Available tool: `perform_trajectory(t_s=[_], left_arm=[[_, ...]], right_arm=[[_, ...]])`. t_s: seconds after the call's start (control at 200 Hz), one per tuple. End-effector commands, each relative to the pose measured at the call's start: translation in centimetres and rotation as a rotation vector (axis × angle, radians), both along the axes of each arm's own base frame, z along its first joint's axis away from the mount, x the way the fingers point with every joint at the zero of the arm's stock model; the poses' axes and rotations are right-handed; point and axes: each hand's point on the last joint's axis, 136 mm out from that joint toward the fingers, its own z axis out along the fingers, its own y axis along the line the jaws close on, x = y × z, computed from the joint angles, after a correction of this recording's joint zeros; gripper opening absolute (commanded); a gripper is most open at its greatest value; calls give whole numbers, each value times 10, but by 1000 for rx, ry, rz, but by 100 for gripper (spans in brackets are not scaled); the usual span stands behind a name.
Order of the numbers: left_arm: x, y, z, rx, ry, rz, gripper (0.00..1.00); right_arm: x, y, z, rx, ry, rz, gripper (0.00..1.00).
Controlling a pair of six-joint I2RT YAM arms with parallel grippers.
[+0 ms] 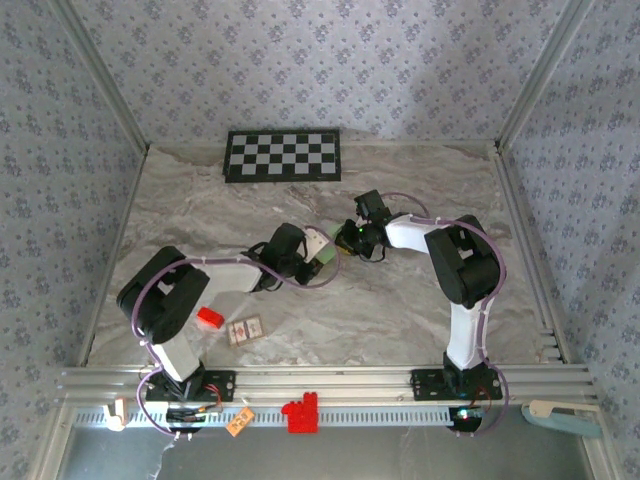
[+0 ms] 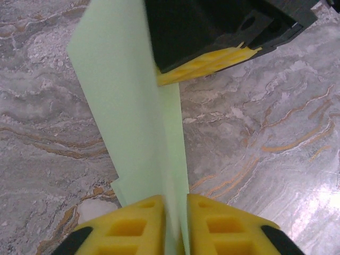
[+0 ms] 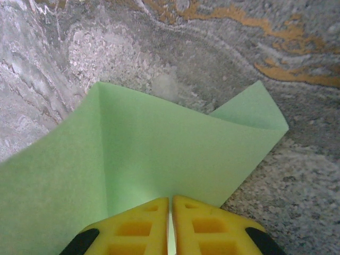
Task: Fold a paper plane with a square sheet of paper (pick it up from the middle)
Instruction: Turn over the paper at the center of the table, then fold the wing for the fifth time at the center of the table.
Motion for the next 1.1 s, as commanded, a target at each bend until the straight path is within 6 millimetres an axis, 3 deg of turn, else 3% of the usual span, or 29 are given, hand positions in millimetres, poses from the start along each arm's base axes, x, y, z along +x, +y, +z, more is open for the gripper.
perform_trajectory(t_s=[0.0,0.18,0.595,1.094], left_arm=[[-1,-3,9,-53,9,-35,15],[-5,-7,10,-95,55,-67,13],[-15,-2,14,-137,77,-63,20],[-16,-8,5,-136,121,-96,4]], right_arm=[[-18,-9,-23,-71,91,1,13],[-18,-9,-21,-66,89,1,13],[-18,-9,-23,-70,91,1,13],[-20,-5,-20,-47,85,17,17]])
